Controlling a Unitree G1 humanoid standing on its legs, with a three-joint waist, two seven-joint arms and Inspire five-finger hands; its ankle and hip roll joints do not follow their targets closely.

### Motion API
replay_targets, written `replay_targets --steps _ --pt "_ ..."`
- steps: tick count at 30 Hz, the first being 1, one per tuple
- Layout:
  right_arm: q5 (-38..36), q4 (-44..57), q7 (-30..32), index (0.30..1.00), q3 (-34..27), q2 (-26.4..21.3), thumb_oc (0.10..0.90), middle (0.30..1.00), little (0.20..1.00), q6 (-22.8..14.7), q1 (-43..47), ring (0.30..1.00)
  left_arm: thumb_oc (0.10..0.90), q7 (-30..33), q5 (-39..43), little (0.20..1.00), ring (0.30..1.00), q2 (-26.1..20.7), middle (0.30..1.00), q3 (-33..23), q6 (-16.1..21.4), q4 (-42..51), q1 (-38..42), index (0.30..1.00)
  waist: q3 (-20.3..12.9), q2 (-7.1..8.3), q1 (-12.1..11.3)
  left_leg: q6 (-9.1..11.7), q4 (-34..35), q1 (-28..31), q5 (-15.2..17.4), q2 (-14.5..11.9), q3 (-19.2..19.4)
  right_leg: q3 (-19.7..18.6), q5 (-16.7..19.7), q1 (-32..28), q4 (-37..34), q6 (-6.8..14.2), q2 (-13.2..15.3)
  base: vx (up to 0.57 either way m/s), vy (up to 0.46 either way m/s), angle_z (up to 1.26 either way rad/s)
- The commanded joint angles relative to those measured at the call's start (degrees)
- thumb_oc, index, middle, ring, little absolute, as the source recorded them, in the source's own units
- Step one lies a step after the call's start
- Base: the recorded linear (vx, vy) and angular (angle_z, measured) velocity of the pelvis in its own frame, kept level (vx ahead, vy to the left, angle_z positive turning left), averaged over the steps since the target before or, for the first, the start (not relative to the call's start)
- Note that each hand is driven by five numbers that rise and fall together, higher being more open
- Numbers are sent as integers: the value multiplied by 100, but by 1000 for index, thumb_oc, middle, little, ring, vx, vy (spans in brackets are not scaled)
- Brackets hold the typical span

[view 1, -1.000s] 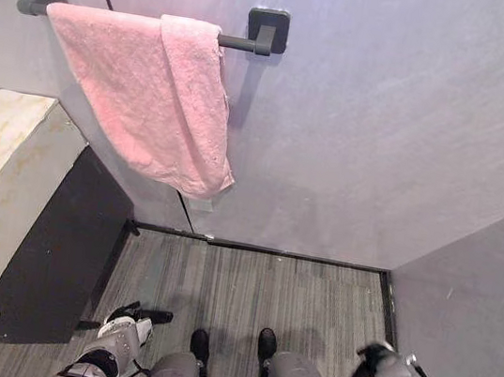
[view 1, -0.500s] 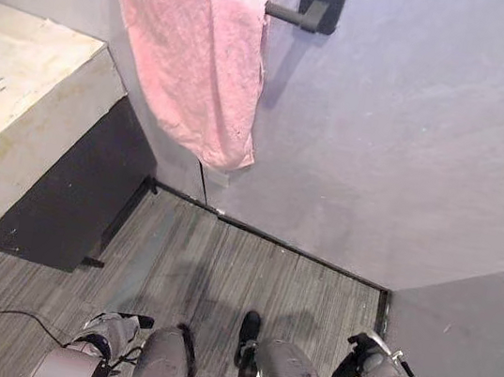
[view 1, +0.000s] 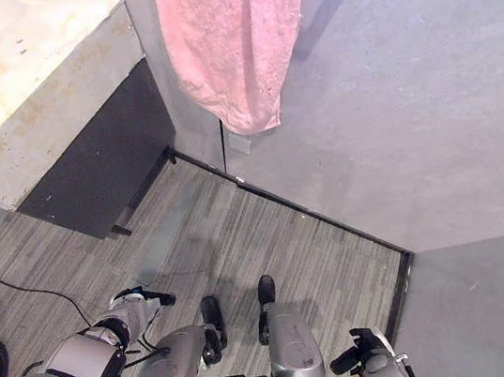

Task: Organize the bathroom.

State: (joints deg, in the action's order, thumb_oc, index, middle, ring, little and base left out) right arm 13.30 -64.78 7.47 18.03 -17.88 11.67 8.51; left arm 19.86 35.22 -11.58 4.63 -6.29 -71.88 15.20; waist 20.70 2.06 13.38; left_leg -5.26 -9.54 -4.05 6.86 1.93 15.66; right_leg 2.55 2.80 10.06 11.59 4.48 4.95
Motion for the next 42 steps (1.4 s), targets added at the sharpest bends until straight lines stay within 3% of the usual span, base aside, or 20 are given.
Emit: replay_targets --steps 1,2,4,5,11,12,15,21,23,25,28,29,30,33,36,39,42 --pt "355 86 43 900 79 -315 800 900 900 -40 -73 900 800 223 -438 900 900 -410 900 101 71 132 -117 900 -121 -175 119 218 -410 229 391 -269 -282 -693 -537 333 678 468 -185 -193 -48 42" --pt "444 17 53 900 61 -287 800 900 900 -31 -112 900 800 253 -336 900 900 -463 900 127 80 138 -119 900 -127 -249 123 172 -410 134 315 -308 -374 -647 -787 309 1023 440 -197 -89 -24 43" --pt "656 -49 42 900 66 -279 800 900 900 -52 -64 900 800 269 -111 900 900 -482 900 106 101 146 -115 900 -165 -303 50 192 -321 64 190 -291 -435 -567 -840 180 912 397 -210 -174 -52 128" --pt "797 -78 58 900 163 -281 800 900 900 -30 32 900 800 300 182 900 900 -466 900 39 199 126 -80 900 -222 -259 -41 262 -294 -109 84 -178 -350 -467 -638 -80 197 322 -266 -231 -109 113" --pt "530 131 564 900 253 -354 800 900 900 124 91 900 800 328 607 900 900 -316 900 -41 458 86 -79 900 -148 -250 6 380 -188 -277 -169 -261 -555 -378 -636 -99 147 167 -501 -199 -53 49" --pt "276 180 911 900 258 -337 800 900 900 248 72 900 800 282 574 900 900 -217 900 -85 582 98 -39 900 -180 -194 118 374 -437 -287 -22 -350 -423 -380 -632 -125 84 85 -501 -197 19 34" --pt "-100 218 1234 900 145 -345 800 900 900 296 -20 900 800 243 478 900 900 -94 900 -113 688 34 -23 900 -290 -79 249 427 -915 -279 156 -456 -578 -454 -582 -167 81 21 -469 -156 67 66" --pt "-370 209 1345 900 56 -372 800 900 900 182 -93 900 800 153 186 900 900 35 900 -60 953 40 -24 900 -478 99 370 540 -1502 -279 30 -761 -1049 -982 -345 -200 -210 -61 -501 -195 201 34" --pt "-328 245 1350 900 111 -429 800 900 900 40 -25 900 800 260 291 900 900 118 900 55 1073 81 15 900 -405 63 375 466 -1414 -247 301 -634 -979 -1042 -331 -99 -198 15 -393 -288 412 6" --pt "-103 306 1320 900 98 -496 800 900 900 -174 35 900 800 373 205 900 900 177 900 108 1105 122 89 900 -324 -52 475 346 -877 -45 549 -442 -748 -1217 -219 126 -209 187 -263 -252 435 -10" --pt "188 396 1172 900 86 -572 800 900 900 -323 135 900 800 380 -44 900 900 138 900 235 979 125 121 900 -207 -220 535 294 -372 104 652 -246 -584 -1359 131 516 -440 518 -18 -210 349 -28" --pt "298 455 1047 900 78 -615 800 900 900 -313 160 900 800 356 -113 900 900 98 900 222 963 131 96 900 -191 -203 524 293 -231 96 527 -224 -451 -1364 345 641 -569 572 70 -141 154 -5" --pt "432 501 939 900 86 -639 800 900 900 -290 172 900 800 413 -198 900 900 40 900 230 906 156 63 900 -144 -238 520 268 -152 142 535 -236 -429 -1360 331 680 -535 602 73 -190 80 4" --pt "569 508 761 900 224 -593 800 900 900 -172 200 900 800 425 -335 900 900 -239 900 222 736 215 -59 900 -143 -327 467 199 166 125 318 -292 -430 -1119 -52 727 -47 557 -163 -132 69 12" --pt "574 485 743 900 280 -555 800 900 900 -76 231 900 800 427 -304 900 900 -320 900 218 729 278 -65 900 -164 -411 396 225 544 116 -3 -277 -349 -854 -186 526 -163 486 -298 -93 -4 28" --pt "426 416 840 900 286 -569 800 900 900 -32 158 900 800 416 -248 900 900 -228 900 266 656 347 -2 900 -175 -558 442 247 518 -16 -126 -280 -402 -848 -235 469 -250 381 -305 -85 -35 73" --pt "331 355 949 900 205 -560 800 900 900 26 70 900 800 245 -381 900 900 -55 900 220 640 339 1 900 -310 -672 523 279 345 3 -43 -246 -382 -840 -240 362 -337 291 -332 5 0 55"
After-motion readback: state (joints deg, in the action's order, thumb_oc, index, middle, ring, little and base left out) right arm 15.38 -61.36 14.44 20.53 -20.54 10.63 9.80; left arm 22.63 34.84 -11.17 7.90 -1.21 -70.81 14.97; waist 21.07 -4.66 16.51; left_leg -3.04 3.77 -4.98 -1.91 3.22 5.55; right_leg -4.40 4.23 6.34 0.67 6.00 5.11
